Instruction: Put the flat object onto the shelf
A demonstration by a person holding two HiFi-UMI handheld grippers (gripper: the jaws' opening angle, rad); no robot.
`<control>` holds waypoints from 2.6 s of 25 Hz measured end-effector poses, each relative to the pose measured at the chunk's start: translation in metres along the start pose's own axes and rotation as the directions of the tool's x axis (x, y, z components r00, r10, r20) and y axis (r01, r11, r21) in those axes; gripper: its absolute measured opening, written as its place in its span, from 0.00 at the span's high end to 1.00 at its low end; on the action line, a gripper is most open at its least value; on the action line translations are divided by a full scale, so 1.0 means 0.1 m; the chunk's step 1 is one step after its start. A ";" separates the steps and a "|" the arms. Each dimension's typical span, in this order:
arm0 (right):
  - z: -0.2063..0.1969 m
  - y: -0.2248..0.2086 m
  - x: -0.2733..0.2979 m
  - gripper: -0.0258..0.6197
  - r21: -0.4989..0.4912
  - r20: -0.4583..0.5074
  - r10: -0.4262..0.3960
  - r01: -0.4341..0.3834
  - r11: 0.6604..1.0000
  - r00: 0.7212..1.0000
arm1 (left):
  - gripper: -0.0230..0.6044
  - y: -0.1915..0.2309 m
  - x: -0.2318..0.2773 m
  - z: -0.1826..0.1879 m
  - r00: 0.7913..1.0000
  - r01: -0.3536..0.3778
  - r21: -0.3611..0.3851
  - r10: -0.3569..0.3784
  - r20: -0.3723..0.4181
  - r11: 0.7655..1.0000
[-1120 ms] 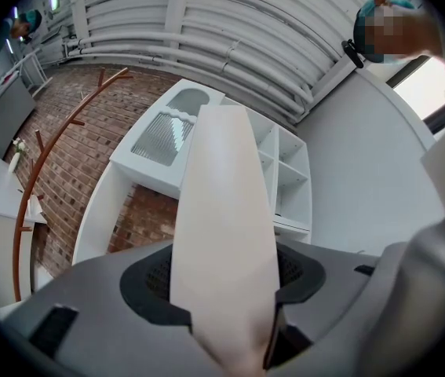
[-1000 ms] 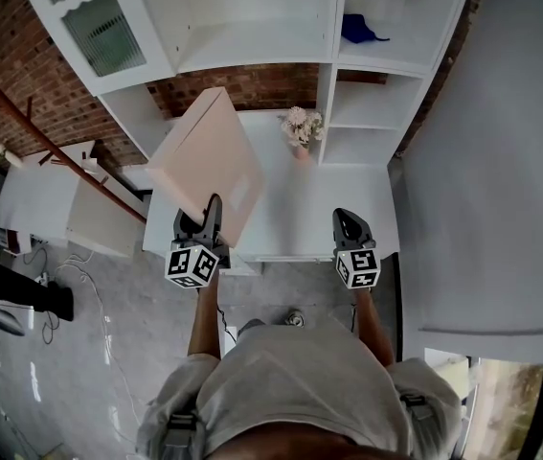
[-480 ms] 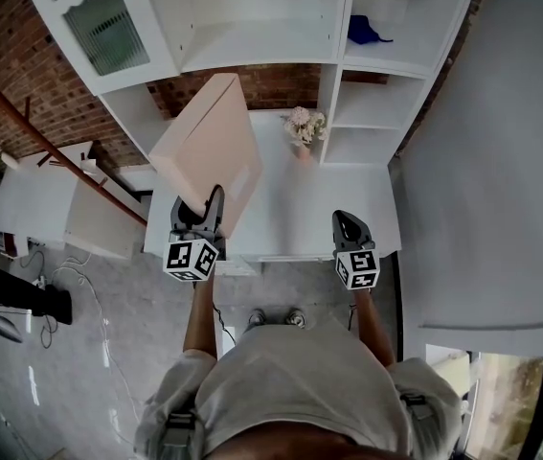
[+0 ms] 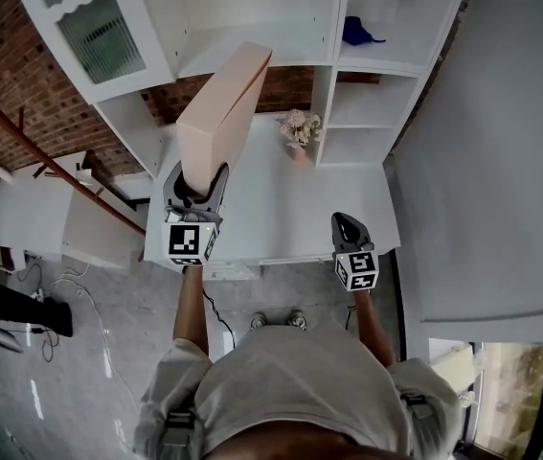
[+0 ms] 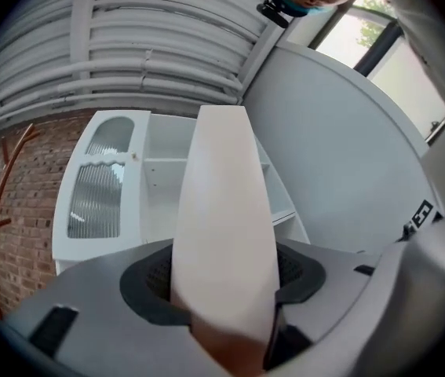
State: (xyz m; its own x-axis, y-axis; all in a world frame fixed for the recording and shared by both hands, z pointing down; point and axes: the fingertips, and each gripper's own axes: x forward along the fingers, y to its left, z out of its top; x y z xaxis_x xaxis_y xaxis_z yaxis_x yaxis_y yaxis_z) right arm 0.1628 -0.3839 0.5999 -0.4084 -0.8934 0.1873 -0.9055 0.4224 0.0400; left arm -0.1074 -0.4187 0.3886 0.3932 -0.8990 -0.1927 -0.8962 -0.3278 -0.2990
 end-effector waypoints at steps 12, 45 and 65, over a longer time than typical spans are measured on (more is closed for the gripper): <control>-0.08 -0.03 -0.07 0.91 -0.001 -0.020 -0.034 0.034 0.999 0.999 | 0.53 -0.06 0.26 0.45 0.998 -0.002 0.473 0.029 -0.050 0.881; -0.20 -0.22 -0.22 0.91 0.032 -0.034 -0.114 0.115 0.993 0.993 | 0.51 -0.23 1.21 0.36 0.983 0.127 0.928 0.078 -0.164 0.351; -0.26 -0.41 -0.22 0.91 0.036 -0.054 -0.156 0.158 0.987 0.986 | 0.50 -0.06 2.07 -0.15 0.978 0.136 0.949 0.113 -0.174 0.284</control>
State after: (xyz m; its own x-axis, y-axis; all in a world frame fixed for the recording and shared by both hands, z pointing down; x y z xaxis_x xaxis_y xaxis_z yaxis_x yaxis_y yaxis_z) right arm 0.2117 -0.3777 0.6193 -0.2554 -0.9388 0.2310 -0.9622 0.2701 0.0339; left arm -0.0235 -0.6074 0.3647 0.2475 -0.9671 -0.0594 -0.0061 0.0597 -0.9982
